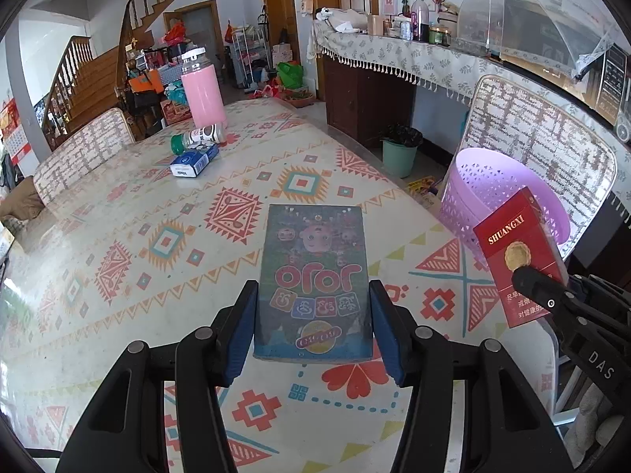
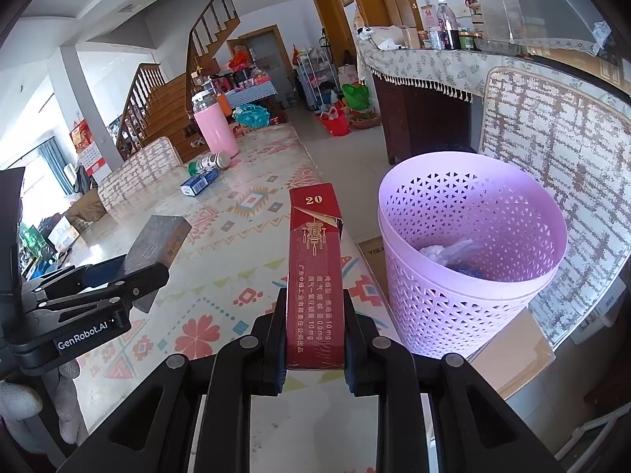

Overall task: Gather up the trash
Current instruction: 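Carry snack box and red cigarette box to the pink wastebasket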

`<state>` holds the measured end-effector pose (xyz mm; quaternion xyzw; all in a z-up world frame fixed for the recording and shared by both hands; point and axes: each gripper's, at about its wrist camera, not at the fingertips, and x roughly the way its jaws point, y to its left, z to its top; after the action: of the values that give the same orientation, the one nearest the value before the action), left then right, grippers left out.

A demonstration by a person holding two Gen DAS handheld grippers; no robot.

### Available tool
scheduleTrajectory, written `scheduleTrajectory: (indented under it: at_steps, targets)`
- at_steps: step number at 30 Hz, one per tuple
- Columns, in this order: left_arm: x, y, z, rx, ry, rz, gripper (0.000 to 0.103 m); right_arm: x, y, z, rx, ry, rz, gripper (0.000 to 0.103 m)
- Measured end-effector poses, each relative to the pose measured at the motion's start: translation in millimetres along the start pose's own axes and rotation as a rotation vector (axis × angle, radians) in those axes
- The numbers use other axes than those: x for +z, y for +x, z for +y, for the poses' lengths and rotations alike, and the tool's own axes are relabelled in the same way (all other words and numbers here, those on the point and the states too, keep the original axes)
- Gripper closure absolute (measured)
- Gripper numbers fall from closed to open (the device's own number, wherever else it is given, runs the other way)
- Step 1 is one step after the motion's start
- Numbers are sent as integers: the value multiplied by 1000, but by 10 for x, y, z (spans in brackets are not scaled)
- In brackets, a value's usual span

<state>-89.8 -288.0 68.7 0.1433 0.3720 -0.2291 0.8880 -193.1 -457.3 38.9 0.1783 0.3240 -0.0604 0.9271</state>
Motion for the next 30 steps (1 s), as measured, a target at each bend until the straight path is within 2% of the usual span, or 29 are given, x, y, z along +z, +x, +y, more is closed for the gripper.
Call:
scheduleTrajectory:
  at_steps: [17,24,30]
  targets:
    - [20,-77,61,-15,-5,-25,49,82,-111,42,24,10,-29,79]
    - [38,-115,3,-36,1,-31,49,98,-197,-67,30,40,-37,79]
    - [194,-211,-17,-139,-14,-40,49,198,-346,-254,-8,62,-77,79]
